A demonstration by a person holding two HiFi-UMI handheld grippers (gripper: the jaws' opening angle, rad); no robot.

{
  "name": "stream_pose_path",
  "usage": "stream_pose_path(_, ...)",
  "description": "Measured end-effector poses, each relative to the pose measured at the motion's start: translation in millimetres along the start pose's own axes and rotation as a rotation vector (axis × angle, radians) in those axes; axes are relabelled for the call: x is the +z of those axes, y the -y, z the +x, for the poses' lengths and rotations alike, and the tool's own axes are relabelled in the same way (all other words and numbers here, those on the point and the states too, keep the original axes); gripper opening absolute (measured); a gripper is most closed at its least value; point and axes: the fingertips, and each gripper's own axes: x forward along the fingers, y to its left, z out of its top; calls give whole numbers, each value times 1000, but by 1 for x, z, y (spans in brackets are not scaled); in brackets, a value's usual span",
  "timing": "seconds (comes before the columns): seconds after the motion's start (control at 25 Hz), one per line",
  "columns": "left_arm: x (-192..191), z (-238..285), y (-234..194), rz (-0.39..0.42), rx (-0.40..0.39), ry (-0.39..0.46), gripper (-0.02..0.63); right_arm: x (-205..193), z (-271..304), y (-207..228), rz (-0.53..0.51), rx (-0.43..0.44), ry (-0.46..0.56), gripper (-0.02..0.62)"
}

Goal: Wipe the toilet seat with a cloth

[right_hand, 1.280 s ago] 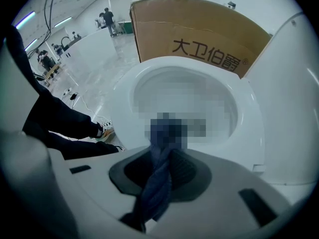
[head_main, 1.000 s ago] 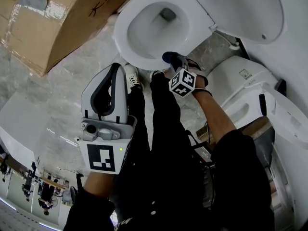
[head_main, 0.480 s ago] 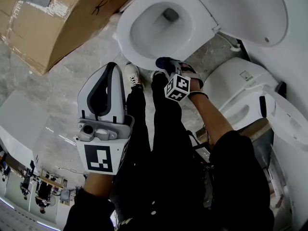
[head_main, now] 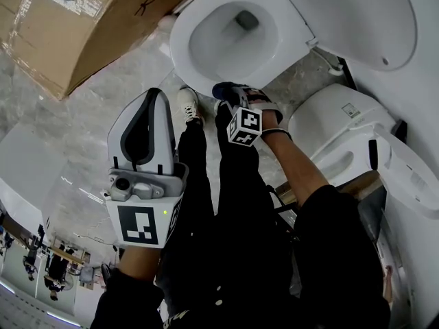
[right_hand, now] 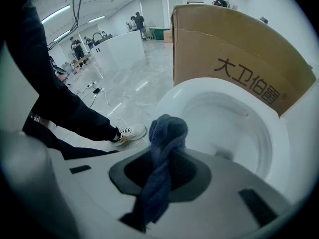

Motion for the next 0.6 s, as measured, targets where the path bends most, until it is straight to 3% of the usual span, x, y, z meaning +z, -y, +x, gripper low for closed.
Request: stream_pose_path(0.6, -7, -10, -13, -13, 25, -4, 11, 44, 18, -4, -263, -11, 8, 86)
